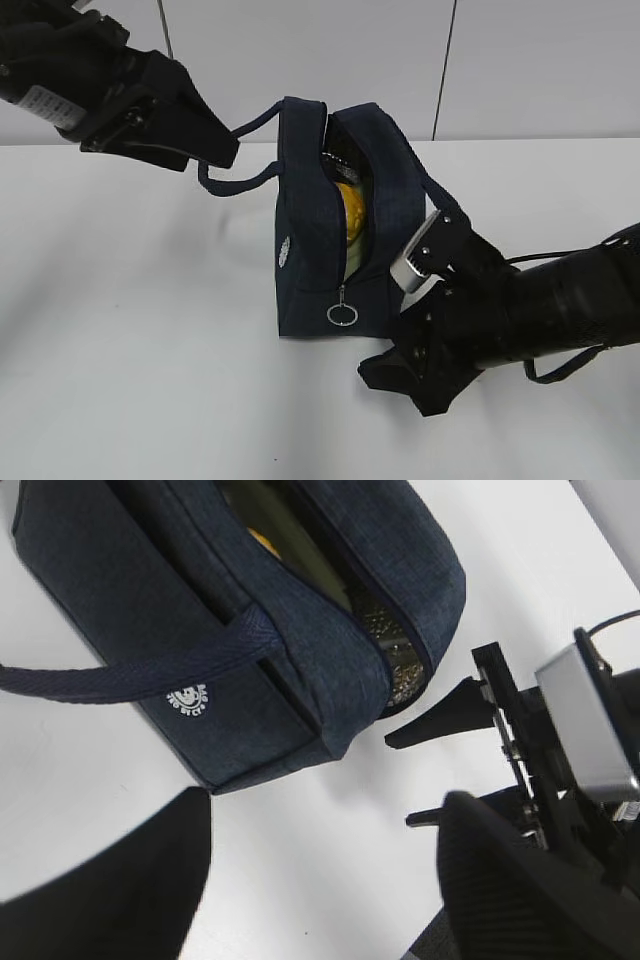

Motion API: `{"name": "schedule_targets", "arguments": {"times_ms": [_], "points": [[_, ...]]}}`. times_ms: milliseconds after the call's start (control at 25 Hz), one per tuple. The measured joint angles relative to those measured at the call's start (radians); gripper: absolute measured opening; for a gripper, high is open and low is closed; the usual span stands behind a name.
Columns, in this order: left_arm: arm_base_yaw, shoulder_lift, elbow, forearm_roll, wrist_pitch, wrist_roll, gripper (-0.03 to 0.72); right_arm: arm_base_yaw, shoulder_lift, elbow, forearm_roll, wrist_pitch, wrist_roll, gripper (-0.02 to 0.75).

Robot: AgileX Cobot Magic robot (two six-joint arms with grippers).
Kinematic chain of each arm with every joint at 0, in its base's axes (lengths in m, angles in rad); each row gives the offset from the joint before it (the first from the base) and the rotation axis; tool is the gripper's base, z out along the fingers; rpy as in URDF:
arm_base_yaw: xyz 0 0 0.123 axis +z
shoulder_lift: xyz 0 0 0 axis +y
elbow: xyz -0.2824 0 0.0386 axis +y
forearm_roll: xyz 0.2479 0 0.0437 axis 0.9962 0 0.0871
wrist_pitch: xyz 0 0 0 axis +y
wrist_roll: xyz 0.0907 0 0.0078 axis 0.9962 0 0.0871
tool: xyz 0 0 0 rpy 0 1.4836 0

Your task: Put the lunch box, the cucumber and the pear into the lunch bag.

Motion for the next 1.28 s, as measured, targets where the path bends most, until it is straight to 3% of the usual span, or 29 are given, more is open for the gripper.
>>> {"name": "schedule_targets", "arguments": {"times_ms": [240, 840, 960, 1160, 1280], "points": [[0.0, 0.0, 0.0, 0.015, 0.01, 0.0, 0.455, 0.0, 0.087, -0.004, 0.232, 0.004, -0.318, 0.463], [0.0, 0.0, 0.001, 0.037, 0.014, 0.0, 0.451, 0.0, 0.159, -0.1, 0.256, 0.071, -0.372, 0.452], [0.0, 0.0, 0.001, 0.037, 0.015, 0.0, 0.449, 0.0, 0.161, -0.102, 0.256, 0.071, -0.372, 0.387], [0.0, 0.0, 0.001, 0.038, 0.016, 0.0, 0.449, 0.0, 0.175, -0.102, 0.256, 0.072, -0.372, 0.197], [0.0, 0.0, 0.001, 0.039, 0.017, 0.0, 0.447, 0.0, 0.188, -0.102, 0.258, 0.088, -0.372, 0.154]]}}
